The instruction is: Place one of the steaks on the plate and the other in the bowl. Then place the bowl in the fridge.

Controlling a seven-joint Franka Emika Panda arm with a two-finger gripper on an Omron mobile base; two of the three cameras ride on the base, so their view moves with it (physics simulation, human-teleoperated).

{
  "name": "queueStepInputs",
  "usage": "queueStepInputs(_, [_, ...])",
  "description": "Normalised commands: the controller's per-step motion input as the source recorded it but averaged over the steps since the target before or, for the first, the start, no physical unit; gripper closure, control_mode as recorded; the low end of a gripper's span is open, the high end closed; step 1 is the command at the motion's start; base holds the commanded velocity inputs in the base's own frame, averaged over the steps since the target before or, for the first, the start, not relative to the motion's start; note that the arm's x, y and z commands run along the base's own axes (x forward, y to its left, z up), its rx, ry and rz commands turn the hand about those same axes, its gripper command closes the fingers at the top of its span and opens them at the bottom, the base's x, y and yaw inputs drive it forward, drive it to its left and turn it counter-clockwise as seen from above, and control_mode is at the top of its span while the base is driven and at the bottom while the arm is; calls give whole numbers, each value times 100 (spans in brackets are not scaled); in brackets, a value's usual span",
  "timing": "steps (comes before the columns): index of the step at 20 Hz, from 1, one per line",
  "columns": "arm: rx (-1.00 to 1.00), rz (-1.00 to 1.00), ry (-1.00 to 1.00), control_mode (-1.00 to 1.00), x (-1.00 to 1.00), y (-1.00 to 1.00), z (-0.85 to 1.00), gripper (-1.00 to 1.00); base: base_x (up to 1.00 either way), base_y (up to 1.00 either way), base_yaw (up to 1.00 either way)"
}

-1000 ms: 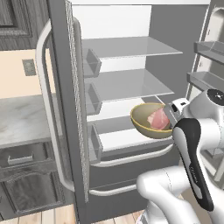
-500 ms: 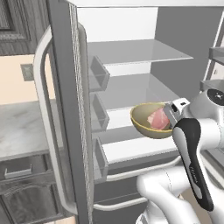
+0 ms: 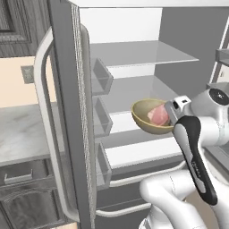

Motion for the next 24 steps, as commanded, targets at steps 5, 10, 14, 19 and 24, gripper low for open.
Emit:
queueStepInputs(5, [3,0,-6,-100,31,0,2,100,0,0,0])
queueStepInputs(10, [0,0,-1,-100,60,7,0,100,0,0,0])
queueStepInputs(14, [0,0,0,-100,50,0,0,100,0,0,0])
queueStepInputs(19, [0,0,0,-100,32,0,8,100,0,0,0])
queueStepInputs(24, [0,0,0,-100,30,0,0,100,0,0,0])
